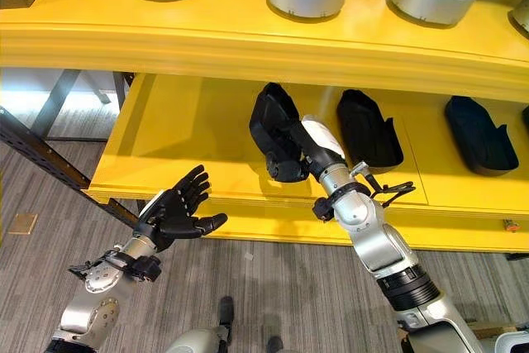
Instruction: Move parts from the plastic box to the shelf.
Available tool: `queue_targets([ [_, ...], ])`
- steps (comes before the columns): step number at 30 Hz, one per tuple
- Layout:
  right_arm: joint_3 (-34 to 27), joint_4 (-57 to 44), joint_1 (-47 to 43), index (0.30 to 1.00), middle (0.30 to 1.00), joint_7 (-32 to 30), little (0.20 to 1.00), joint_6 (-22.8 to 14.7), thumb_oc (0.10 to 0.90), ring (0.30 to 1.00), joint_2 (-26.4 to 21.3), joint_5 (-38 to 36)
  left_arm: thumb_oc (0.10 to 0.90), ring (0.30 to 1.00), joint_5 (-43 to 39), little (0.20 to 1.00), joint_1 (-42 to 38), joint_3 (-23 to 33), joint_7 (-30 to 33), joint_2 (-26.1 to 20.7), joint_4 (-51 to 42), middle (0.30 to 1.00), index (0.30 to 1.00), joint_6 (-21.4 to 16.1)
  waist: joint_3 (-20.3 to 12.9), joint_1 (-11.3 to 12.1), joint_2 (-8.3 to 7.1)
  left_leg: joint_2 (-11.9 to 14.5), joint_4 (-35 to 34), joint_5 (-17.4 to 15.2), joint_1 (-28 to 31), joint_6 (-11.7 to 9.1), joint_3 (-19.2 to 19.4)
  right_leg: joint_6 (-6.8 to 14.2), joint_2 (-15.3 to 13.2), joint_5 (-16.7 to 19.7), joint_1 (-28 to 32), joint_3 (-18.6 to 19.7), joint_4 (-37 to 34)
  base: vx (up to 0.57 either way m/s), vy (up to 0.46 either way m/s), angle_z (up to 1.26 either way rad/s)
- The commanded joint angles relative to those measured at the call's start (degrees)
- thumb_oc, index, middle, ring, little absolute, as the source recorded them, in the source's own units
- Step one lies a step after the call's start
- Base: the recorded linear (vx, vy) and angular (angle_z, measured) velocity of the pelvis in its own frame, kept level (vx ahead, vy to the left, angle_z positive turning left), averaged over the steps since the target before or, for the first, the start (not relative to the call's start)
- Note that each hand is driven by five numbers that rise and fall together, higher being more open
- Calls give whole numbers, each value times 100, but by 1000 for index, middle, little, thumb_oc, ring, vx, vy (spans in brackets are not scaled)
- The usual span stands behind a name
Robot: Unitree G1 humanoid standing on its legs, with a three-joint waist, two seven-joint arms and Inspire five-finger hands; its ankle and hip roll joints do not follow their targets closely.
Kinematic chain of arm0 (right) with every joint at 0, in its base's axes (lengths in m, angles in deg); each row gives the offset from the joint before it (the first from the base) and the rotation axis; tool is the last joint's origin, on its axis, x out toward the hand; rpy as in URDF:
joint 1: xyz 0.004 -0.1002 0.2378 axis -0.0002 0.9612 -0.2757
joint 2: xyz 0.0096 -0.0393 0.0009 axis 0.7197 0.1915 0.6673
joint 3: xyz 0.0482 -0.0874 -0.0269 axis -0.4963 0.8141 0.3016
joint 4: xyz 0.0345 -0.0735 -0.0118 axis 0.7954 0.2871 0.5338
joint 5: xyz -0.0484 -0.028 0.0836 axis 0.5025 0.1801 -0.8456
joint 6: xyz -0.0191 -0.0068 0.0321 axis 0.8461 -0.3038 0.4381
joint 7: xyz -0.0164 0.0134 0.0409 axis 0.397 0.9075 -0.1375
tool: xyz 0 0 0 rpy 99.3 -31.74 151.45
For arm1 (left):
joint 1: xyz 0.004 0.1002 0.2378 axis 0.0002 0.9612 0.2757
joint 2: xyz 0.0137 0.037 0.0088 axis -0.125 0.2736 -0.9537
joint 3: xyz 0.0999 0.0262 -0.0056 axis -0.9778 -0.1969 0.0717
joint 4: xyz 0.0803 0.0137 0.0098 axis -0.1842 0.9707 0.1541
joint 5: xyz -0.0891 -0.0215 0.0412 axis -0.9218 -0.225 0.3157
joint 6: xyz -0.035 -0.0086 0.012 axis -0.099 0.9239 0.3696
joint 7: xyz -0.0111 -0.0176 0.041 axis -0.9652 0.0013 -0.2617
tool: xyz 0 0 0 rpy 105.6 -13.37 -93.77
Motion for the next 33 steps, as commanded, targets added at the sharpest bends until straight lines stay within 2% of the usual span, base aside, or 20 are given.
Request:
queue_targets([
  [1, -488, -721, -381, 300, 300, -238, 300, -448, 400, 300, -11, 226, 900, 1000, -189, 1000, -175, 31, -56, -8, -570, 1000, 1000, -366, -959, 47, 7, 601, 7, -331, 172, -574, 135, 251, -155, 467, -581, -230, 257, 177, 253, -20],
  [3, -493, -666, -414, 300, 300, -271, 300, -400, 400, 300, 41, 285, 900, 1000, -235, 1000, -225, 18, -134, -39, -565, 1000, 1000, -332, -941, 110, -29, 485, 7, -397, 165, -387, 191, 311, -214, 258, -657, -298, 758, 161, 364, -18],
  [4, -539, -660, -347, 300, 300, -301, 300, -406, 400, 300, 91, 350, 900, 1000, -173, 1000, -242, -2, -242, -34, -577, 1000, 1000, -324, -882, 112, -31, 394, 7, -421, 153, -221, 324, 449, -345, 460, -957, -448, 1565, 74, 454, -7],
  [5, -554, -633, -269, 300, 300, -358, 300, -535, 400, 300, 145, 373, 900, 1000, -107, 1000, -214, -50, -219, -8, -646, 1000, 1000, -348, -785, 122, 28, 387, 7, -458, 170, -130, 405, 496, -476, 681, -1350, -607, 2465, 40, 393, -13],
  [6, -572, -636, -235, 300, 300, -353, 300, -580, 400, 300, 164, 375, 900, 1000, -88, 1000, -180, -73, -118, -2, -690, 1000, 1000, -366, -737, 117, 41, 375, 7, -491, 203, -102, 433, 513, -513, 739, -1564, -645, 2787, 55, 226, -13],
  [7, -588, -616, -245, 300, 300, -334, 300, -621, 400, 300, 158, 334, 900, 1000, -189, 1000, -174, -88, 11, -24, -699, 1000, 1000, -389, -685, 78, 32, 358, 7, -541, 268, -104, 406, 516, -484, 799, -1752, -583, 2768, 97, 37, -12],
  [10, -576, -661, -251, 300, 300, -434, 300, -573, 400, 300, 74, 291, 900, 1000, -280, 1000, -189, -72, 42, -90, -696, 1000, 1000, -394, -583, -17, -71, 375, 7, -731, 486, -195, 279, 607, -589, 1217, -1933, -441, 1367, 116, -131, 9],
  [11, -602, -673, -233, 300, 300, -500, 300, -550, 400, 300, 9, 207, 900, 1000, -210, 1000, -108, -120, 11, -101, -723, 1000, 1000, -457, -576, -34, -92, 416, 7, -773, 546, -213, 202, 657, -598, 1327, -1841, -290, 980, 138, -180, 58],
  [13, -638, -667, -188, 300, 300, -545, 300, -555, 400, 300, -65, 118, 900, 1000, -217, 1000, -36, -170, 27, -145, -747, 1000, 1000, -489, -611, -26, -94, 437, 7, -786, 564, -252, 149, 662, -573, 1322, -1675, -246, 670, 101, -147, 96],
  [14, -586, -633, -209, 300, 300, -600, 300, -514, 400, 300, -3, 107, 900, 1000, -193, 1000, 6, -219, 14, -136, -797, 1000, 1000, -484, -679, 31, -104, 469, 7, -814, 577, -291, 204, 688, -624, 1264, -1486, -366, 415, 71, -94, 49],
  [22, -623, -685, -55, 300, 300, -659, 300, -289, 400, 300, 37, 319, 900, 1000, -243, 1000, 64, -178, 27, -196, -833, 1000, 1000, -359, -742, 20, -89, 484, 7, -855, 671, -274, 248, 726, -653, 1225, -1275, -363, 366, 24, -28, -5],
  [33, -705, -286, -311, 300, 300, -457, 300, 140, 400, 300, -325, 388, 900, 1000, -288, 1000, 178, -116, -82, -303, -843, 1000, 1000, -317, -781, 10, -110, 533, 7, -809, 665, -347, 284, 738, -578, 1203, -1201, -368, 186, -10, -37, -7],
])
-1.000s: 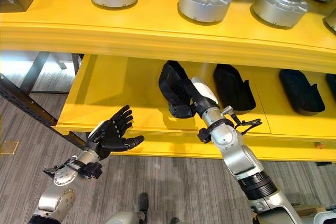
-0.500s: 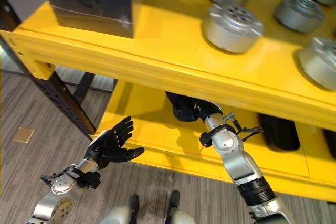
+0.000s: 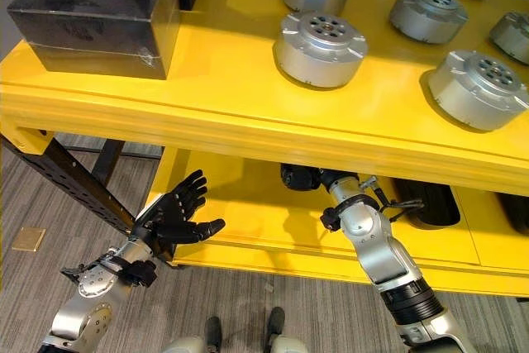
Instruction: Move parts from the plastic box to the shelf.
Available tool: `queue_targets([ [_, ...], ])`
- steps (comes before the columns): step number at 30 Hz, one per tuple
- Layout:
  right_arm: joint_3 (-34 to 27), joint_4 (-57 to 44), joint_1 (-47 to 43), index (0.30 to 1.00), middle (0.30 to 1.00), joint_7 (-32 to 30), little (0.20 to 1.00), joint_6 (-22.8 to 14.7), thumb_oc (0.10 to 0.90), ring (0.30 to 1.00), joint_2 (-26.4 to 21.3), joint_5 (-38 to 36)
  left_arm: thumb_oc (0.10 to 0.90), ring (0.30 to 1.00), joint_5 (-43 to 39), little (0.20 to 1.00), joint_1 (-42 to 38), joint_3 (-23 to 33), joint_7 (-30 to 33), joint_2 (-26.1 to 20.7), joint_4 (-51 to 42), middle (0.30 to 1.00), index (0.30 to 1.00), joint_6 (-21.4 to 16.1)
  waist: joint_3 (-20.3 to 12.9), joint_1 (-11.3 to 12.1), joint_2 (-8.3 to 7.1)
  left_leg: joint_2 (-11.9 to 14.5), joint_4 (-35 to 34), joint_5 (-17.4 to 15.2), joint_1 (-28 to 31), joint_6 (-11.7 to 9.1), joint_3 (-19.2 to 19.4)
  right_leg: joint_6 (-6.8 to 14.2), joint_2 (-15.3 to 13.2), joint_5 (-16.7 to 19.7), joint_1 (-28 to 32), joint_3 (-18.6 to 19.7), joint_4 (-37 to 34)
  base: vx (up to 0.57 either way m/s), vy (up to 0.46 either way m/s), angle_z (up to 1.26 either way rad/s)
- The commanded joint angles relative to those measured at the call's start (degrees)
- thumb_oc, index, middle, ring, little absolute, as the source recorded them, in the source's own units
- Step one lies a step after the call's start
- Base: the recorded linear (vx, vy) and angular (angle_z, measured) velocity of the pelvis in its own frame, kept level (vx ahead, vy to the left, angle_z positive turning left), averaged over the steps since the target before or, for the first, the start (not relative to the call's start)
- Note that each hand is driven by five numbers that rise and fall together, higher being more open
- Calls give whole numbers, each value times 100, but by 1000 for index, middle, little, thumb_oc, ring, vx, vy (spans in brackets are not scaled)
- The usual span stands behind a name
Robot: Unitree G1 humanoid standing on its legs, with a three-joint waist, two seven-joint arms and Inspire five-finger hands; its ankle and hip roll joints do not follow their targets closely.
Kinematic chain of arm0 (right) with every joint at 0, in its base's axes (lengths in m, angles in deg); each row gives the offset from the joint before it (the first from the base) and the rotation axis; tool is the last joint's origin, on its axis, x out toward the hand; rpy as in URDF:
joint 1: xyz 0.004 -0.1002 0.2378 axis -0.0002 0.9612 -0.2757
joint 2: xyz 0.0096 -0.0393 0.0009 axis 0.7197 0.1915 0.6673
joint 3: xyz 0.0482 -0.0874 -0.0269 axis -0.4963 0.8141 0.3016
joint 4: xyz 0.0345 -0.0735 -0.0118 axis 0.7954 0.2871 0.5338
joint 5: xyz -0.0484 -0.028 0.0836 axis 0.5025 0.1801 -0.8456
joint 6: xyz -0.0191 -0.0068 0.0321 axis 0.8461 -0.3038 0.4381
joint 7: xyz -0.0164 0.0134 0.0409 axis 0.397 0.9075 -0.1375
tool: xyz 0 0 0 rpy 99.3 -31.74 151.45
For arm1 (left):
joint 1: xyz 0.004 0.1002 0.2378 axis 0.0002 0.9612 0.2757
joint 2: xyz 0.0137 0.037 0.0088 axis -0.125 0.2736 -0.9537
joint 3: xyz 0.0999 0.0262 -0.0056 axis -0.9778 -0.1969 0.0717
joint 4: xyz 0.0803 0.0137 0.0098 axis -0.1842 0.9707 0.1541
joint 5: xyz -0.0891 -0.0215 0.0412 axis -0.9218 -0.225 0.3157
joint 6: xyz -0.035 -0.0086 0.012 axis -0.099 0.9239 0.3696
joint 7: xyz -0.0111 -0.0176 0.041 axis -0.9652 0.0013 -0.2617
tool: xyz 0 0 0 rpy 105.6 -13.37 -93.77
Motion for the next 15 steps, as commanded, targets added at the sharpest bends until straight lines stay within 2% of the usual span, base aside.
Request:
queue_targets([
  [1, -441, -164, -772, 300, 300, -256, 300, -326, 400, 300, -253, 155, 900, 1000, -283, 1000, -52, -47, -202, -8, -542, 1000, 1000, -427, -833, 15, 131, 310, -242, -155, 25, -186, -240, 422, -210, -388, -42, -104, 293, -15, -9, -10],
  [4, -473, -173, -693, 300, 300, -212, 300, -351, 400, 300, -246, 88, 900, 1000, -290, 1000, -39, -37, -218, 7, -535, 1000, 1000, -432, -845, -18, 137, 322, -242, -145, 33, -191, -202, 426, -197, -385, -27, -87, 268, -9, -9, -10],
  [11, -563, 216, -431, 300, 300, -262, 300, -111, 400, 300, -173, 79, 900, 1000, -286, 1000, -68, -20, -220, 66, -510, 1000, 1000, -303, -903, -93, 139, 334, -242, -143, 60, -200, -170, 411, -131, -437, 66, 0, 196, 3, -10, -2],
  [15, -644, 352, -303, 300, 300, -130, 300, -249, 400, 300, -243, 255, 900, 1000, -278, 1000, -26, -5, -265, 42, -535, 1000, 1000, -227, -889, -120, 134, 316, -242, -161, 70, -188, -159, 397, -108, -449, 71, 35, 195, 41, -47, -3],
])
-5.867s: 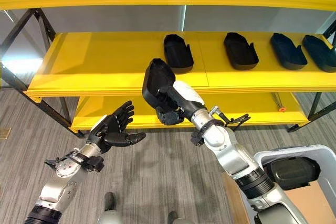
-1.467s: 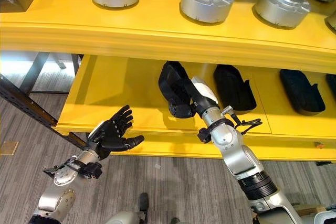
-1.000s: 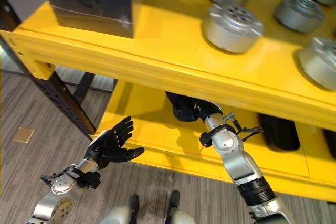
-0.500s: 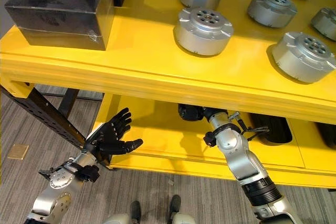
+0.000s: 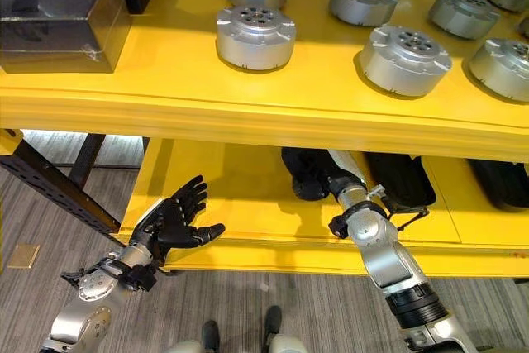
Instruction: Move parts from the plastic box to the shelf.
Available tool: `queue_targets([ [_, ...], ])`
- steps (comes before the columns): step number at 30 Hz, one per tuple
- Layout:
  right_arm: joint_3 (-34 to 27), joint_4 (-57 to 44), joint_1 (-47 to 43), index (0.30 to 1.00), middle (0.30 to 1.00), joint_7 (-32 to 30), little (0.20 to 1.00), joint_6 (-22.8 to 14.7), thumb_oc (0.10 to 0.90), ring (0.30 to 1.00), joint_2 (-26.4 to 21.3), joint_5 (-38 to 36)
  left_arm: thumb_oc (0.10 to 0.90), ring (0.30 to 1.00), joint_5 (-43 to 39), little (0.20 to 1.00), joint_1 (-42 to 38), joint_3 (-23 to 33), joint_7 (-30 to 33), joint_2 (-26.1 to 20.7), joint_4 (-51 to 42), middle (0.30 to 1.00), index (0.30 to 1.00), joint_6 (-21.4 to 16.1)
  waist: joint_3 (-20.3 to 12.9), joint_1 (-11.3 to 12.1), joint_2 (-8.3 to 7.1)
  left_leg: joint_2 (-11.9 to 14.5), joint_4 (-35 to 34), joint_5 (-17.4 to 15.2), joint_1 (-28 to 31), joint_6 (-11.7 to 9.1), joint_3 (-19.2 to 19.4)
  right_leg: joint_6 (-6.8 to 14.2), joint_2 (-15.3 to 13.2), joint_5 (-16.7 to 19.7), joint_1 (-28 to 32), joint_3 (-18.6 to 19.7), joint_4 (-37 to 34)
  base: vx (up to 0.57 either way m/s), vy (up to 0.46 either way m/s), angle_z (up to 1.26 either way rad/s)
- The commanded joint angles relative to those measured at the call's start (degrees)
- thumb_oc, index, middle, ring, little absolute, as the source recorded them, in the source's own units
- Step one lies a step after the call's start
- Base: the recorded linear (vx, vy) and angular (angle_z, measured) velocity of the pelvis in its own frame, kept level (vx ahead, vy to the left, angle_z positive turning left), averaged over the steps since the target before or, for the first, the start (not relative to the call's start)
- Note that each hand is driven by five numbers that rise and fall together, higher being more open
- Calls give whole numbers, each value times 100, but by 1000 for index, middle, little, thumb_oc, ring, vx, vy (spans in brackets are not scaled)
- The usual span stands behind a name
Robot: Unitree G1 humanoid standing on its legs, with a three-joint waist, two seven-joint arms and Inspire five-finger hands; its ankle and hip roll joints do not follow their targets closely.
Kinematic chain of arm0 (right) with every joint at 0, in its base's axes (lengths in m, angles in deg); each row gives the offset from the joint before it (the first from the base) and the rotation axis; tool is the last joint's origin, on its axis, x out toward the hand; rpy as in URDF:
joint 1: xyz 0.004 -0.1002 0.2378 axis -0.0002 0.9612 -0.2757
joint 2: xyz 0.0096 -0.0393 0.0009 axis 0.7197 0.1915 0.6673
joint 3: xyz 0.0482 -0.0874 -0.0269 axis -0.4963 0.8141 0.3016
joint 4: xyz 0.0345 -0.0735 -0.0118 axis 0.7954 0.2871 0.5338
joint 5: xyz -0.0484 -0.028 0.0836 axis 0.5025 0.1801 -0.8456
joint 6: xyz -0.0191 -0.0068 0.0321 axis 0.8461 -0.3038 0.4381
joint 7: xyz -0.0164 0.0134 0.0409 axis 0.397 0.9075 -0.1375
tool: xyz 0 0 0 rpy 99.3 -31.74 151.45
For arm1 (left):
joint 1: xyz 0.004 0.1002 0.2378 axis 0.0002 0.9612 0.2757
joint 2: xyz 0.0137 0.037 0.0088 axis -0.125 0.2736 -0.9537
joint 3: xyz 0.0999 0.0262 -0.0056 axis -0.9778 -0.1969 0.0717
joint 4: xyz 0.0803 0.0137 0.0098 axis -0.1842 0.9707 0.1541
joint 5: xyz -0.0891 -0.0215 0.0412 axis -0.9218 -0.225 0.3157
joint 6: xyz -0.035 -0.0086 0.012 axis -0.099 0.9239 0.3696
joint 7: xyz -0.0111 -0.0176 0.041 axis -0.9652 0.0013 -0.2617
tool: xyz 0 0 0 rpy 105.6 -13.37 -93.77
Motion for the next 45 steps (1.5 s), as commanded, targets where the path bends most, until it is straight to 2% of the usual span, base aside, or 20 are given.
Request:
queue_targets([
  [1, -495, -231, -758, 300, 300, -244, 300, -463, 400, 300, -250, 305, 900, 1000, -270, 1000, -222, -5, -212, -6, -536, 1000, 1000, -332, -690, 55, 105, 187, -80, -302, 7, 28, -224, 523, -262, -219, 104, -22, 198, 64, -56, -5],
  [5, -405, -278, -855, 300, 300, -18, 300, -359, 400, 300, -361, 530, 900, 1000, -214, 1000, -224, -7, -173, -57, -575, 1000, 1000, -242, -610, 41, 110, 150, -80, -339, -16, 67, -235, 474, -204, -324, 13, 99, 324, 12, -63, -2],
  [6, -310, -264, -1051, 300, 300, 13, 300, -276, 400, 300, -414, 464, 900, 1000, -222, 1000, -341, -25, -138, -141, -594, 1000, 1000, -279, -473, 69, 136, 156, -80, -260, -199, 73, -279, 425, -156, -429, -184, 175, 508, -307, -113, -4],
  [7, -184, -218, -1359, 300, 300, -16, 300, -219, 400, 300, -464, 317, 900, 1000, -288, 1000, -589, -63, -108, -244, -558, 1000, 1000, -355, -267, 100, 179, 169, -80, -153, -447, 71, -312, 395, -122, -493, -473, 223, 710, -479, -125, -3],
  [11, 28, -55, -2173, 300, 300, -54, 300, -396, 400, 300, -842, 571, 900, 1000, -417, 1000, -1213, -80, 10, -385, -587, 1000, 1000, -551, 372, 130, 304, 176, 191, 39, -1171, 31, -372, 314, -58, -599, -1076, 352, 1047, -432, -73, 11],
  [13, 217, -253, -2701, 300, 300, 248, 300, -497, 400, 300, -1188, 819, 900, 1000, -356, 1000, -1477, -127, 171, -326, -762, 1000, 1000, -638, 793, 120, 426, 191, 694, 68, -1773, -81, -380, 188, -60, -807, -1502, 331, 1420, -529, -108, 16],
  [14, 566, -729, -3320, 300, 300, 763, 300, -331, 400, 300, -1442, 1258, 900, 1000, -347, 1000, -1688, -141, 350, -272, -1071, 1000, 1000, -593, 1237, 155, 588, 156, 1328, 13, -2455, -119, -501, 21, -96, -1121, -2113, 287, 2119, -442, -105, 1],
  [19, 724, -928, -3550, 300, 300, 837, 300, -118, 400, 300, -1449, 1436, 900, 1000, -357, 1000, -1719, -136, 395, -273, -1129, 1000, 1000, -618, 1412, 177, 658, 109, 1505, -1, -2714, -97, -572, -60, -33, -1256, -2385, 351, 2402, -88, -25, -5],
  [27, 916, -980, -3996, 300, 300, 932, 300, -15, 400, 300, -1514, 1530, 900, 1000, -370, 1000, -1703, -119, 312, -291, -1180, 1000, 1000, -661, 1413, 231, 713, 95, 1646, 14, -3130, -74, -591, -137, 37, -1319, -2771, 384, 2552, -30, -23, -6],
  [38, 1109, -1182, -4108, 300, 300, 1376, 300, -26, 400, 300, -1590, 1865, 900, 1000, -407, 1000, -1685, -147, 307, -284, -1110, 1000, 1000, -693, 1413, 199, 734, 146, 1721, 32, -3256, -95, -545, -174, 62, -1355, -2882, 415, 2612, -8, -5, 2],
  [45, 1334, -1120, -4216, 300, 300, 1601, 300, -245, 400, 300, -1670, 2163, 900, 1000, -370, 1000, -1688, -200, 304, -291, -1119, 1000, 1000, -717, 1413, 199, 728, 169, 1689, 47, -3239, -110, -530, -185, 84, -1357, -2868, 418, 2579, 0, -2, -1],
])
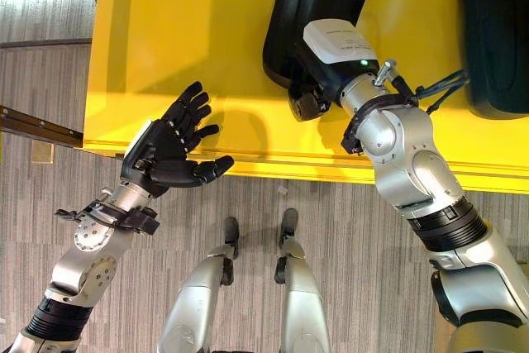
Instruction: Move parts from the plastic box to the shelf.
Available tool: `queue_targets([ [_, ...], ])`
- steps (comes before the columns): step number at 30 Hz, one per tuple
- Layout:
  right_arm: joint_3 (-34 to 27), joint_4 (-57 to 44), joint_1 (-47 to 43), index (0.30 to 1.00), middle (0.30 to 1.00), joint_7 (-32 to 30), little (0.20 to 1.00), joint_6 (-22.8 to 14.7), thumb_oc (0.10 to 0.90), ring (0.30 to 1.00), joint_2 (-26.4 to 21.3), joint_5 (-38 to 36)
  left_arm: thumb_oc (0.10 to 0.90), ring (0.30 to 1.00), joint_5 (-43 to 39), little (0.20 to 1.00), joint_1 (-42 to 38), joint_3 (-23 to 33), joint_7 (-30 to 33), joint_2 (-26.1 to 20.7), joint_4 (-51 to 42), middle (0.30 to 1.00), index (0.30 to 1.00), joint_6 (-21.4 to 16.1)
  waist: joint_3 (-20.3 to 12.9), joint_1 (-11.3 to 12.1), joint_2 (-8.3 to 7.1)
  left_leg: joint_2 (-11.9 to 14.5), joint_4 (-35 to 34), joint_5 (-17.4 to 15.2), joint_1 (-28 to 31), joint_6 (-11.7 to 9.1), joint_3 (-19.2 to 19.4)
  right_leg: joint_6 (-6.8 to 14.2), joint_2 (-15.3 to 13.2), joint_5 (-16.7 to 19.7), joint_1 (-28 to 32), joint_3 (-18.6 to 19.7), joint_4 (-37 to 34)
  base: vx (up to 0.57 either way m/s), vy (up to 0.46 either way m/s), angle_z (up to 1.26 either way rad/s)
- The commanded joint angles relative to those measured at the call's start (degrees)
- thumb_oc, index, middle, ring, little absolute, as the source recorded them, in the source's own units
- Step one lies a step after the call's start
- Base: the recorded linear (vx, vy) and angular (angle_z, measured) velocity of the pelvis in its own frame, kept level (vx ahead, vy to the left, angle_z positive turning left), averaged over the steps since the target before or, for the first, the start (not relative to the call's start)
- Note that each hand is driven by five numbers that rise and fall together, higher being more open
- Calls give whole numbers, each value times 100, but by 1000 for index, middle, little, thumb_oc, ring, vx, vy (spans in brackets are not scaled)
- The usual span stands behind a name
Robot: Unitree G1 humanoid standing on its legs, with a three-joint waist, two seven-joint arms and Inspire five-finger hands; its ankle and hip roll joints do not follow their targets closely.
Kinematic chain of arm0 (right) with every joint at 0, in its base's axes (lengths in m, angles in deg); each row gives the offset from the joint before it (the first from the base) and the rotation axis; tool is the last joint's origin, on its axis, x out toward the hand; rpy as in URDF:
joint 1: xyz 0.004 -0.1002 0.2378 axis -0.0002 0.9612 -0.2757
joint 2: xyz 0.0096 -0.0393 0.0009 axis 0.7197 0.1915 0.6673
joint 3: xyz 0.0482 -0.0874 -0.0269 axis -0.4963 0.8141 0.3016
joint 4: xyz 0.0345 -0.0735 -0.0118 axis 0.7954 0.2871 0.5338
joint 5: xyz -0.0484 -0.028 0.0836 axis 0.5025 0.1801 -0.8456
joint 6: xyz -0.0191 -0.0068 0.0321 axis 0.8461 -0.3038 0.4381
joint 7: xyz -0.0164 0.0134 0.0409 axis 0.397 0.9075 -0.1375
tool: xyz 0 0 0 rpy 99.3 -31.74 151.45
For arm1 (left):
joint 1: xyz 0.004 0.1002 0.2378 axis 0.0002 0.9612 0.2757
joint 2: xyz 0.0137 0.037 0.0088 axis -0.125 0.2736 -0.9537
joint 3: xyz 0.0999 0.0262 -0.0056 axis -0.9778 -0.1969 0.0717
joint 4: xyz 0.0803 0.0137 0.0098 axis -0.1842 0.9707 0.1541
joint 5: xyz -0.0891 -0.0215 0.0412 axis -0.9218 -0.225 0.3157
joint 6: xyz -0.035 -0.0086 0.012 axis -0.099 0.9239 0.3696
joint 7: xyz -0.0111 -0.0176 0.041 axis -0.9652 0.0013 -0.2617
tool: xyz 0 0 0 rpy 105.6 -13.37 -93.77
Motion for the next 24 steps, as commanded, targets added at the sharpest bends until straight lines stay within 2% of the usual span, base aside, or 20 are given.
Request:
queue_targets([
  [1, 278, -482, -684, 300, 300, 80, 300, -310, 400, 300, -328, 380, 900, 1000, -130, 1000, 114, -200, -130, -77, -515, 1000, 1000, -188, -94, -6, 121, -8, -289, 173, 116, -63, -39, 249, -28, -1246, 203, 42, 1093, -4, -13, -4],
  [9, 459, -592, -748, 300, 300, 359, 300, -354, 400, 300, -646, 585, 900, 1000, -164, 1000, 199, -199, -130, -130, -528, 1000, 1000, -213, -94, -17, 82, 16, -294, 179, 140, -73, -21, 247, -27, -1242, 245, 45, 1070, 0, 0, 0],
  [13, 415, -747, -502, 300, 300, 431, 300, -509, 400, 300, -973, 533, 900, 1000, -159, 1000, 287, -129, -127, -183, -533, 1000, 1000, -248, -94, -67, 49, 35, -266, 173, 103, -67, 8, 256, -19, -1243, 202, 63, 1109, 0, 0, 0],
  [18, 220, -1043, -86, 300, 300, 487, 300, -499, 400, 300, -1074, 504, 900, 1000, -148, 1000, 352, -81, -107, -212, -573, 1000, 1000, -256, -94, -143, 44, 68, -189, 169, -24, -77, 59, 251, -10, -1244, 81, 93, 1159, -25, -12, -3],
  [24, 85, -1072, 121, 300, 300, 282, 300, -465, 400, 300, -1013, 417, 900, 1000, -161, 1000, 328, -65, -118, -238, -579, 1000, 1000, -259, -94, -178, 51, 107, -130, 157, -93, -91, 127, 251, -35, -1255, 11, 65, 1205, -29, -16, -5],
])
